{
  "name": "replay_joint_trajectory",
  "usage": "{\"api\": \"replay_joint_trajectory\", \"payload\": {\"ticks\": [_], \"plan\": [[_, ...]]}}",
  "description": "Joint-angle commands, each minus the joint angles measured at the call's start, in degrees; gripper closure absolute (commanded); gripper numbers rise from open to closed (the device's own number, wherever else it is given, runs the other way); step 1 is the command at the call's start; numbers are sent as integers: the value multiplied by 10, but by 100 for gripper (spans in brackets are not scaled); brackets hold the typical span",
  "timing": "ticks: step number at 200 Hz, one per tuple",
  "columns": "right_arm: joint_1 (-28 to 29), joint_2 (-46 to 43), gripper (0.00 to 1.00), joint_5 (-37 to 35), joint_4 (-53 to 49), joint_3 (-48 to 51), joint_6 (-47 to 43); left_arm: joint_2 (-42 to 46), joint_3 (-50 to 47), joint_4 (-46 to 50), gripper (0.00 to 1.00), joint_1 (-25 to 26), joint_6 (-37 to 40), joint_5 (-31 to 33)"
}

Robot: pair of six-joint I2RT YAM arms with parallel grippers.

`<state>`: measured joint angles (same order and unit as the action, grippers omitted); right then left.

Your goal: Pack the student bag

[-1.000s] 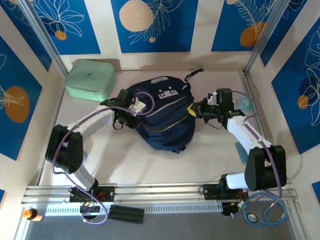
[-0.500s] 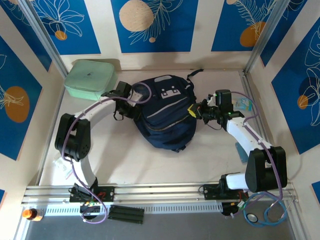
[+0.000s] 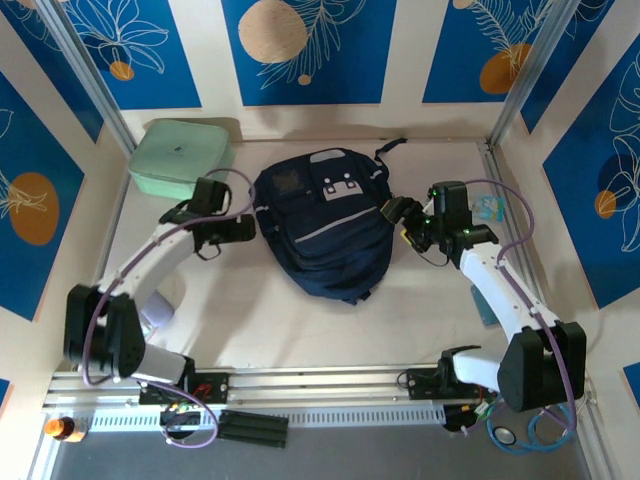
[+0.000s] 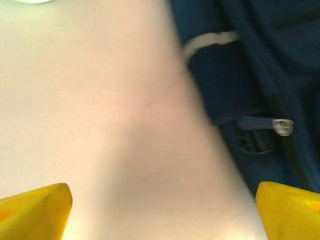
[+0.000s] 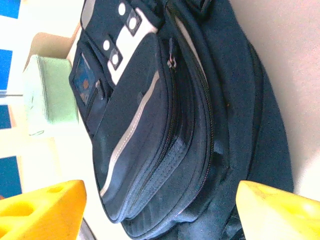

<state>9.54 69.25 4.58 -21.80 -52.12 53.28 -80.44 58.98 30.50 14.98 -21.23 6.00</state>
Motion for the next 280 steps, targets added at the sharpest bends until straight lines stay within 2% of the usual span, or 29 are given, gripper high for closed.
{"api": "replay_joint_trajectory", "payload": {"ticks": [1,33,47,89,111,147,177,200,239,280], "plan": [[0,4,17,-31,-40,-31,-42,44,-64,4,2,-49,-79,52],[5,29,10,-12,-31,-45,-37,98,-136,-12,0,-124,-90,66],[5,43,10,8,-35,-54,-29,110,-150,-11,0,-140,-102,98],[17,83,4,21,-59,-96,-26,83,-161,13,0,-221,-157,157],[30,88,4,7,-67,-113,-20,77,-174,8,0,-271,-171,146],[43,100,5,0,-70,-120,-2,77,-203,-31,0,-348,-165,82],[47,100,8,1,-66,-117,10,56,-205,-45,2,-372,-125,51],[47,99,10,2,-62,-118,11,19,-190,-50,8,-374,-87,11],[52,95,11,2,-56,-116,14,-18,-173,-32,9,-374,-76,16],[54,98,13,5,-52,-112,16,-26,-164,-19,16,-372,-64,23]]}}
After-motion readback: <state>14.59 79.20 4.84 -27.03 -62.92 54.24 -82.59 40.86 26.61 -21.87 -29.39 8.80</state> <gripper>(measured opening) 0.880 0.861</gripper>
